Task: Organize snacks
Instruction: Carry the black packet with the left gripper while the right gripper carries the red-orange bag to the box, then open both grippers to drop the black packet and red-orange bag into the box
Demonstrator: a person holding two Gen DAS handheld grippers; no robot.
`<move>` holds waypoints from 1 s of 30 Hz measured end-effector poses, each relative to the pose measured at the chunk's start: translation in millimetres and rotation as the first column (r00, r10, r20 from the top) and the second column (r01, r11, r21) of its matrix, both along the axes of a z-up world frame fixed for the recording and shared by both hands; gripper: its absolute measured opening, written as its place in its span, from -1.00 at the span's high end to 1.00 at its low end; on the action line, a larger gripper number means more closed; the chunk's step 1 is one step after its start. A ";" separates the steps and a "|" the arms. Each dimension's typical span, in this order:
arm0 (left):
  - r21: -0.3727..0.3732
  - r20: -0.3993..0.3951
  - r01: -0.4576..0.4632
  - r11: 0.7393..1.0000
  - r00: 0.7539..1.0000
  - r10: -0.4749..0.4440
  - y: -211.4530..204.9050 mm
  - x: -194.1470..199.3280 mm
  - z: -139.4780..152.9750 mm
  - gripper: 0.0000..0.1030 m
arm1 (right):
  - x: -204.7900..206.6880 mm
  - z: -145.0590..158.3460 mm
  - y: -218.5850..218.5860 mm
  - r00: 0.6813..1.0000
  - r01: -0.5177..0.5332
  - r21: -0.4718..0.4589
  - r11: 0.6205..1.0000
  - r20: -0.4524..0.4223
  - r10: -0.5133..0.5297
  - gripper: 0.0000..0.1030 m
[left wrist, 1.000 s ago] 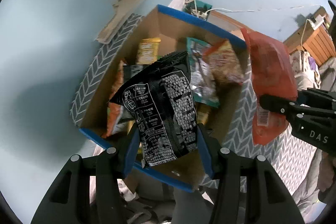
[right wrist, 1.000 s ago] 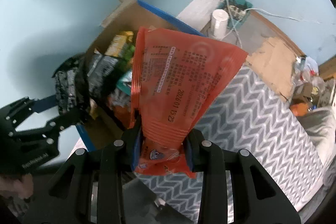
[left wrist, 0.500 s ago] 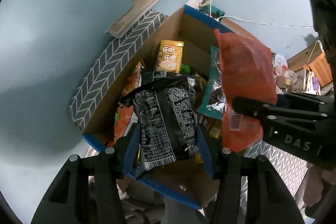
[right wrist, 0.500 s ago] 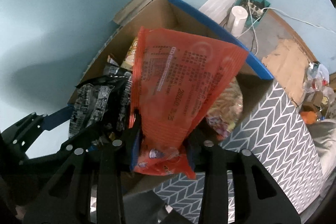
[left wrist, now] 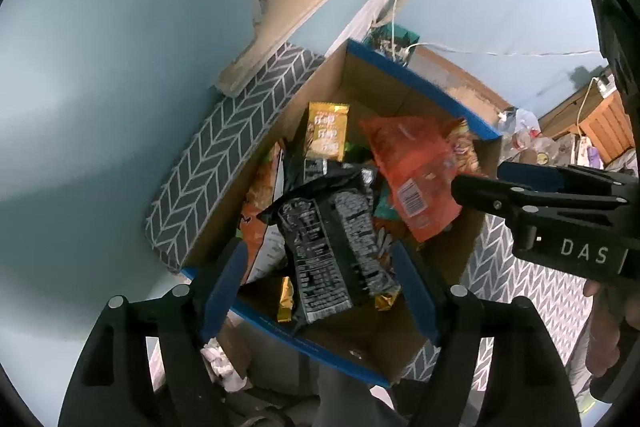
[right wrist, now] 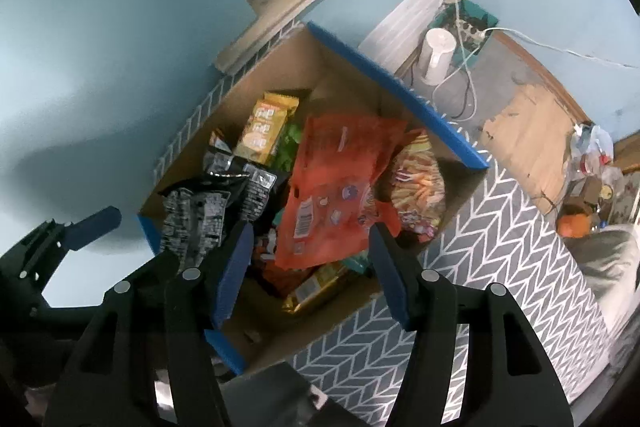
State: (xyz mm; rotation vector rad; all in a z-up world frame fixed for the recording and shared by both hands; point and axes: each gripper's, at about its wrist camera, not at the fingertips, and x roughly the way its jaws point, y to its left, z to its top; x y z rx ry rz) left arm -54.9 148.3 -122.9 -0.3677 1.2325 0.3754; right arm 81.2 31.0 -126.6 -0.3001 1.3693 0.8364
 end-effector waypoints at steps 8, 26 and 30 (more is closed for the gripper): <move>0.024 0.069 0.043 0.999 0.997 -0.045 -12.3 -1.7 37.4 -0.68 | -4.0 37.4 -28.5 0.995 0.087 0.034 0.996 0.054 -0.089 -0.27; 0.149 0.173 0.056 0.987 0.982 -0.082 -30.7 -16.0 97.4 -0.77 | -23.8 92.5 -89.2 0.960 0.223 0.104 0.969 0.151 -0.237 -0.28; 0.169 0.179 0.067 0.983 0.979 -0.097 -34.8 -19.0 103.5 -0.77 | -32.3 96.8 -94.7 0.955 0.226 0.103 0.969 0.170 -0.241 -0.28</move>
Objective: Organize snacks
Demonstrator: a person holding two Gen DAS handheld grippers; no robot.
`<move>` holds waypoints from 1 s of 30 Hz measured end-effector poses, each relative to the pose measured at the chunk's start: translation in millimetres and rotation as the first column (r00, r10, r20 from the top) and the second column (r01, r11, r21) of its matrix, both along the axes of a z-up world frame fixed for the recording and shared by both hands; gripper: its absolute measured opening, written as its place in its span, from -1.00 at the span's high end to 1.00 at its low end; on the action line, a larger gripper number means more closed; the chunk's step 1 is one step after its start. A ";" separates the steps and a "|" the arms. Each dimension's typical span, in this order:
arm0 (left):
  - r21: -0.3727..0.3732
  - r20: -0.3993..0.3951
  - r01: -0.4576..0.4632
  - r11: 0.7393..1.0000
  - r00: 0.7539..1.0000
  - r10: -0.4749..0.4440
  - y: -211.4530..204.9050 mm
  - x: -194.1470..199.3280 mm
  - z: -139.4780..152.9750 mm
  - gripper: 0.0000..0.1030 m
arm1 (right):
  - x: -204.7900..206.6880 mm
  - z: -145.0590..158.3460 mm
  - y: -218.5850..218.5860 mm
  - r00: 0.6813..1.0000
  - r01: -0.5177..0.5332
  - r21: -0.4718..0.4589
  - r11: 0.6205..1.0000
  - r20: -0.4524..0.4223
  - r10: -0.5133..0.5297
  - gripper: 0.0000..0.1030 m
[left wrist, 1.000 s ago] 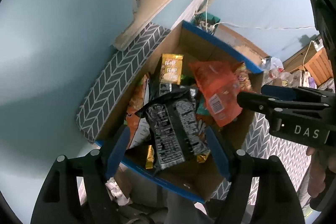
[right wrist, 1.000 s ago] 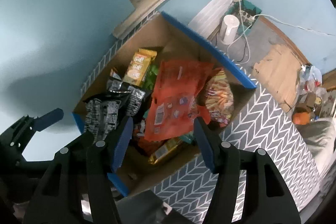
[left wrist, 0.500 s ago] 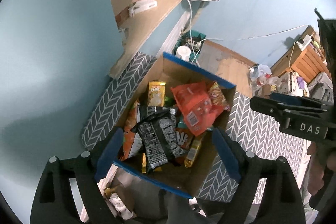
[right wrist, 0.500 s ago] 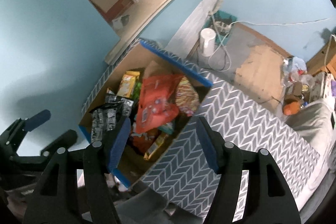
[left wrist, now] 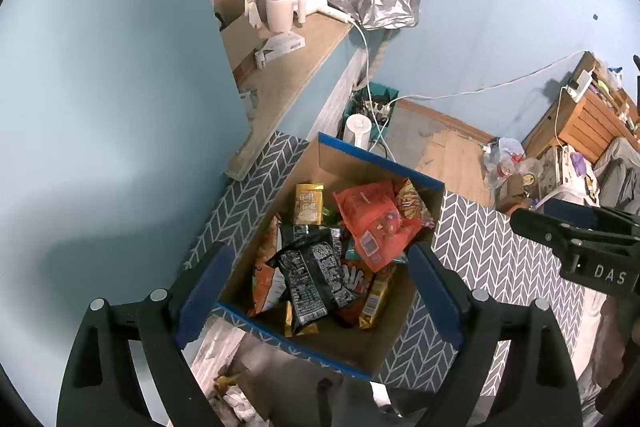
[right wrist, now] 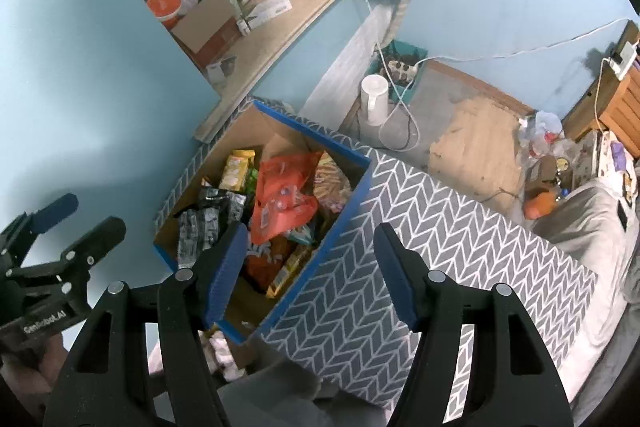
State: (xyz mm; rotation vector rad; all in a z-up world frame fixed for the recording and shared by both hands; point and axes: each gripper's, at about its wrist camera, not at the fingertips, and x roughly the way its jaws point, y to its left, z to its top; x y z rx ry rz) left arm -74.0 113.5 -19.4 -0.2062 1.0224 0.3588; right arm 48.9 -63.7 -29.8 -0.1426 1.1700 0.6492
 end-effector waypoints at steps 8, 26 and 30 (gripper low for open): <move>-0.001 -0.014 0.041 0.999 0.999 -0.041 -11.0 -2.2 5.5 -0.77 | -7.0 0.0 -9.2 1.000 0.017 0.000 1.000 -0.001 -0.017 -0.28; 0.002 -0.016 0.066 0.998 0.998 -0.066 -20.3 -0.1 9.3 -0.77 | -10.8 -2.6 -23.2 0.999 0.043 -0.004 0.999 -0.012 -0.043 -0.28; 0.005 -0.013 0.065 0.998 0.998 -0.065 -20.9 -0.1 9.7 -0.77 | -11.2 -2.0 -24.6 0.999 0.044 -0.002 0.999 -0.012 -0.044 -0.28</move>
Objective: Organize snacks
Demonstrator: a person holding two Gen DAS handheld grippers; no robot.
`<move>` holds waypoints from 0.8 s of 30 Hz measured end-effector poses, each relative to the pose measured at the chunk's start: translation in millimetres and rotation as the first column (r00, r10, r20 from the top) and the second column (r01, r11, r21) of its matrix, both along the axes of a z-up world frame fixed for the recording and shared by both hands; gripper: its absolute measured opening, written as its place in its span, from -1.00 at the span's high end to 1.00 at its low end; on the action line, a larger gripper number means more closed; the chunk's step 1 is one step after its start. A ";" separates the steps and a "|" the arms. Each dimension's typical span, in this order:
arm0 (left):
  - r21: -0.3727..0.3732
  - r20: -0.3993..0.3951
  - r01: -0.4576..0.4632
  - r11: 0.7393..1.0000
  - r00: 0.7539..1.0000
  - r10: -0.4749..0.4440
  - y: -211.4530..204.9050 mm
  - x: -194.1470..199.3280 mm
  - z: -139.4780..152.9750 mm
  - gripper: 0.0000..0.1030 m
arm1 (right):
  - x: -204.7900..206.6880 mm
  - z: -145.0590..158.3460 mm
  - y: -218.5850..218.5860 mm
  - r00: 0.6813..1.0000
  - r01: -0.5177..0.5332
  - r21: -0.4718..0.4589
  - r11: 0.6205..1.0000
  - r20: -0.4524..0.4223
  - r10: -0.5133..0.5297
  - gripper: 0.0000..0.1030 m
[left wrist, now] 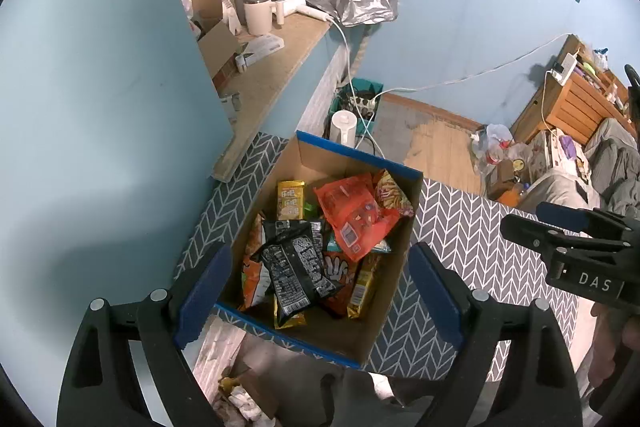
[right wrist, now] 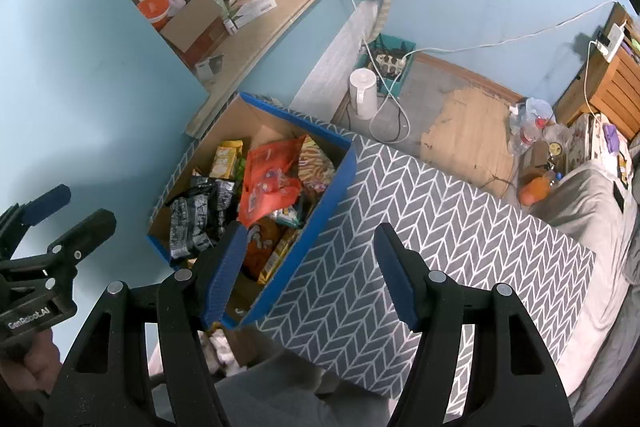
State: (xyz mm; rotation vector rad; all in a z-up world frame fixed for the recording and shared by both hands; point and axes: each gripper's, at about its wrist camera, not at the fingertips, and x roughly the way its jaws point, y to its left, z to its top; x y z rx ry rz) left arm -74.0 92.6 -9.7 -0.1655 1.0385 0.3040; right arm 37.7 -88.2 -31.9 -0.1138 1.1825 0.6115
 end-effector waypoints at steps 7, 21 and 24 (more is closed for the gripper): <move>-0.009 -0.001 -0.002 1.000 1.000 0.002 -0.4 -0.9 0.6 -0.77 | 0.3 0.6 -1.2 1.000 -0.001 -0.005 1.000 0.002 0.001 -0.29; -0.026 -0.009 -0.009 1.000 1.000 0.008 -6.4 -2.3 4.7 -0.77 | 0.0 4.2 -3.5 1.000 0.008 -0.002 1.000 0.002 -0.008 -0.28; -0.024 -0.024 -0.005 1.000 1.000 0.005 -8.6 -2.2 4.6 -0.77 | 0.1 5.0 -4.5 1.000 0.010 -0.003 1.000 0.000 -0.010 -0.29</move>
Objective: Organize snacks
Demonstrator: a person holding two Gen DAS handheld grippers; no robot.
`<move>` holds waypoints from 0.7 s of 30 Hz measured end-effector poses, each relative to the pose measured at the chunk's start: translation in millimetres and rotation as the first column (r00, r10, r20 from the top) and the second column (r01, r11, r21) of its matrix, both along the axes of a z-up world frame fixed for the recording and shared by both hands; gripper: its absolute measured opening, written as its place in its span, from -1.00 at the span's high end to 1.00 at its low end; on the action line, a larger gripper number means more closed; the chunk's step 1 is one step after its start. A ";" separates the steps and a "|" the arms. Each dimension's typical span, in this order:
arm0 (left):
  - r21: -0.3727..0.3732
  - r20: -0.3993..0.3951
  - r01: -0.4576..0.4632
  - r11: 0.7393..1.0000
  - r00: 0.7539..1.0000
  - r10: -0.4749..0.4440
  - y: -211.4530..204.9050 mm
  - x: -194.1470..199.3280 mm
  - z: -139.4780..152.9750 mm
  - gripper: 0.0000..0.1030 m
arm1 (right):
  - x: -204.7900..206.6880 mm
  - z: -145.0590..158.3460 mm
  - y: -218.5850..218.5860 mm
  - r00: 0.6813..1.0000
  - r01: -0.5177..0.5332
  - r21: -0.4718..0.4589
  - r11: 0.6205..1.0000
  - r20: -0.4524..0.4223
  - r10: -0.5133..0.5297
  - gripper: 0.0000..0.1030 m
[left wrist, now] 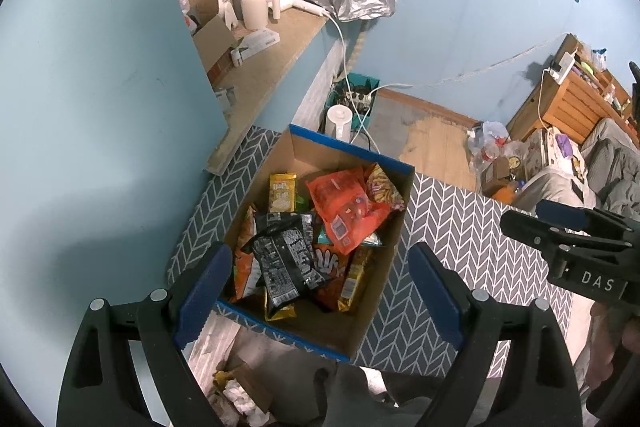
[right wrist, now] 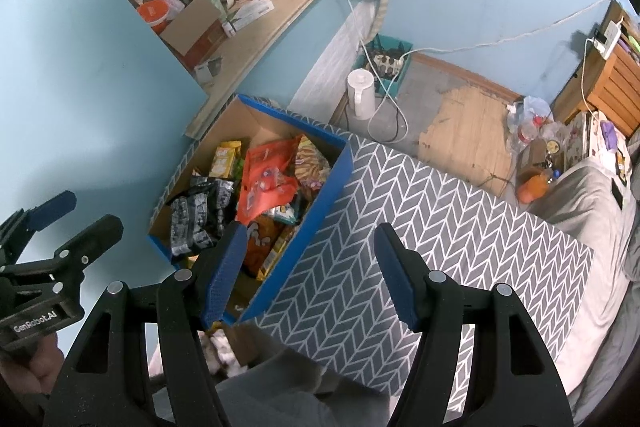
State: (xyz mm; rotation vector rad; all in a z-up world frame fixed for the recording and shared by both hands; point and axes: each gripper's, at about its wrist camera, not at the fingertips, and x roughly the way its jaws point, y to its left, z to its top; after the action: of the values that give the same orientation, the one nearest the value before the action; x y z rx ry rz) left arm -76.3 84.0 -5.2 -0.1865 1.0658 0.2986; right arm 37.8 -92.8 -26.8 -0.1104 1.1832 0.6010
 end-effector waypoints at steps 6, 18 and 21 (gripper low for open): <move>0.009 -0.002 -0.001 1.000 1.000 0.001 -2.8 0.1 0.5 -0.77 | -0.2 0.9 0.3 1.000 0.004 -0.001 1.000 -0.001 -0.004 -0.29; 0.008 -0.005 0.003 1.000 1.000 -0.003 -3.4 0.6 0.7 -0.77 | -0.3 0.0 0.4 1.000 0.009 -0.002 1.000 -0.003 -0.009 -0.29; 0.008 -0.004 0.003 1.000 1.000 -0.002 -3.1 0.6 0.8 -0.77 | -0.3 0.2 1.0 1.000 0.009 -0.001 1.000 -0.003 -0.009 -0.29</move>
State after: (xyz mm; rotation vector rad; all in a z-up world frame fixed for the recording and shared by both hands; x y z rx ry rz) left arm -75.7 81.0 -4.4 -0.1775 1.0689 0.3011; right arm 37.5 -91.8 -26.6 -0.1051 1.1867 0.5925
